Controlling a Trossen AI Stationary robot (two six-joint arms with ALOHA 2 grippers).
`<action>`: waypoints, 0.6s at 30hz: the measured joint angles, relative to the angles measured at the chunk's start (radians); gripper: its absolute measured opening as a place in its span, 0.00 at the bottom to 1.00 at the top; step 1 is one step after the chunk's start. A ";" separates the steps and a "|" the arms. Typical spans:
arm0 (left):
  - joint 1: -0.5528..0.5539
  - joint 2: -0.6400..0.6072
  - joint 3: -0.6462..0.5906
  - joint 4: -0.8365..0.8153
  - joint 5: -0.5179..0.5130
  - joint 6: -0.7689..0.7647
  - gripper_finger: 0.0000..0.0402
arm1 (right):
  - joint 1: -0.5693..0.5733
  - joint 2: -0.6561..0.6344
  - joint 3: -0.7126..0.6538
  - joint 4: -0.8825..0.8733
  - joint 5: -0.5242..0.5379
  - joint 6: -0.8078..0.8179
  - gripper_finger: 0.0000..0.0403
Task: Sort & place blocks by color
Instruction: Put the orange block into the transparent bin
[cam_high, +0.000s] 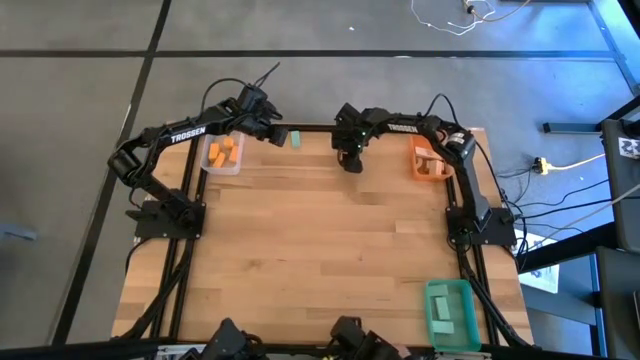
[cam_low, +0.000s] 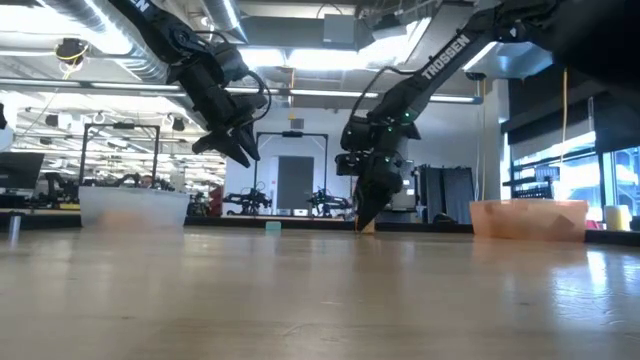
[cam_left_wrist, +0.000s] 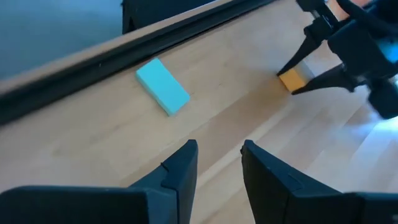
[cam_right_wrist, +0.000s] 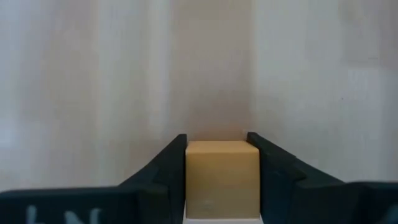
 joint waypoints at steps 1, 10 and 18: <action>-0.001 0.000 0.000 0.000 0.000 0.036 0.29 | 0.004 0.002 0.013 -0.014 -0.009 0.001 0.33; -0.021 0.000 0.000 0.001 -0.001 0.364 0.29 | 0.052 0.002 0.154 -0.137 -0.008 0.001 0.33; -0.026 0.000 0.000 0.001 -0.067 0.366 0.29 | 0.098 0.000 0.333 -0.310 -0.006 0.001 0.33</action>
